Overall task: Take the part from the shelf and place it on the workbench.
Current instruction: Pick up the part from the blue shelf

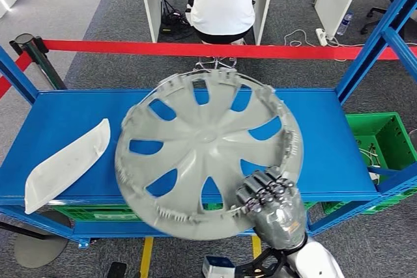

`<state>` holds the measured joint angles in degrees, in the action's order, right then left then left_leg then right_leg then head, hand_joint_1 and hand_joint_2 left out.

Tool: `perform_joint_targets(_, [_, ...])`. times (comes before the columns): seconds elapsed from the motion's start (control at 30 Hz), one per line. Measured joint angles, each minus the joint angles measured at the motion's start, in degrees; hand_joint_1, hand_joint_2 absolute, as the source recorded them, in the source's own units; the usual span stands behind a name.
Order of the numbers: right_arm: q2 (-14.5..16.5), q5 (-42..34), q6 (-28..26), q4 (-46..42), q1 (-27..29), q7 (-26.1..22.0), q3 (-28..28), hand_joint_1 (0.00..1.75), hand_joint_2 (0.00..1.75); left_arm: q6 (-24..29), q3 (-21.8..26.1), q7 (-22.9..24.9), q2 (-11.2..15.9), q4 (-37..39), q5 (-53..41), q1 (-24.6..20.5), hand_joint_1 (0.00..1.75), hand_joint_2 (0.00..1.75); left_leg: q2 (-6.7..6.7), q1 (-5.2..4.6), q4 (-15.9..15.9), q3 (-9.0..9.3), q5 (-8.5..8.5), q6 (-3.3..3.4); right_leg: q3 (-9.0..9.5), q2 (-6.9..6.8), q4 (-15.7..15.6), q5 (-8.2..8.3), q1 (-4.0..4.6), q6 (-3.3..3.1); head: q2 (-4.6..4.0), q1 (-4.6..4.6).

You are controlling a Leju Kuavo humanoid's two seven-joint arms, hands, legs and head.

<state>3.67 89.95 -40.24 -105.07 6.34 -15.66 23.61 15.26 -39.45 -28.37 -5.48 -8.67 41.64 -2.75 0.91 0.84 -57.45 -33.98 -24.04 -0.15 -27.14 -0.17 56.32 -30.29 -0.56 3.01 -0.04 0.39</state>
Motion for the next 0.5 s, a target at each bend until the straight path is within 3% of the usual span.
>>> perform_joint_targets(0.2, [3.6, 0.07, 0.01, -2.95, 1.97, 0.33, -2.74, 1.75, 1.75, 0.49, -0.08, -0.12, -0.11, 0.19, 0.03, -0.03, 0.0, 1.75, -0.03, -0.02, 0.0, 0.03, 0.02, 0.0, 0.0, 0.07, 0.0, 0.13, -0.01, 0.06, 0.01, -0.01])
perform_joint_targets(0.5, [4.62, 0.09, 0.01, -5.31, 2.09, 4.18, -2.75, 1.75, 1.75, 1.12, -0.49, -1.03, -0.2, 0.42, 1.03, -0.07, 0.0, 1.75, -0.03, -0.01, 0.0, 0.02, 0.02, 0.0, -0.01, 0.07, 0.0, 0.12, -0.01, 0.06, 0.0, -0.01])
